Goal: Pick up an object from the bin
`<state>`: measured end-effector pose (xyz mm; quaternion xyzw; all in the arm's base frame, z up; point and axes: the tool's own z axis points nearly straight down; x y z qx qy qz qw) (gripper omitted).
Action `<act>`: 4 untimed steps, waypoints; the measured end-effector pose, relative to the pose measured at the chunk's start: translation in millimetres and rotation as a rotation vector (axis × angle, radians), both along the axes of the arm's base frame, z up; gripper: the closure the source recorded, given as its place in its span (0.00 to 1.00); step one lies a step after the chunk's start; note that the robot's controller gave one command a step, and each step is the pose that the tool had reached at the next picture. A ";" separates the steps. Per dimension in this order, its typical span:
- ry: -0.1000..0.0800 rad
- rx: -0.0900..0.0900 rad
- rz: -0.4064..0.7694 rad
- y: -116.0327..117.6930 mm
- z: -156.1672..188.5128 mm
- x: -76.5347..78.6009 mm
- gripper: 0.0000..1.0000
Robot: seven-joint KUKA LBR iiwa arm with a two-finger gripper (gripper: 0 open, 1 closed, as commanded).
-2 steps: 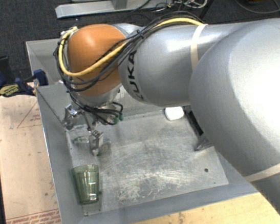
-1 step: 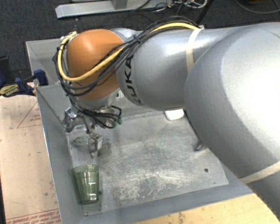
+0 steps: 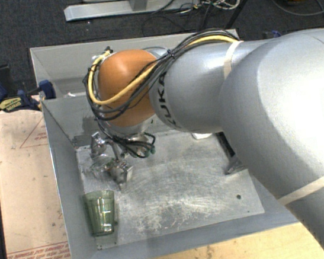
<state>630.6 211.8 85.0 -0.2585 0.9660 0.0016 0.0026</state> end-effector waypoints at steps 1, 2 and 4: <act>-0.009 -0.001 0.301 -12.8 -5.1 7.7 1.00; -0.009 -0.001 0.300 -12.9 -5.1 7.8 1.00; -0.011 -0.002 0.330 -25.9 38.3 -1.0 1.00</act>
Offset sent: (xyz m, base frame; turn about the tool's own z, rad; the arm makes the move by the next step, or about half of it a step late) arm 0.0000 0.0000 0.0000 0.0000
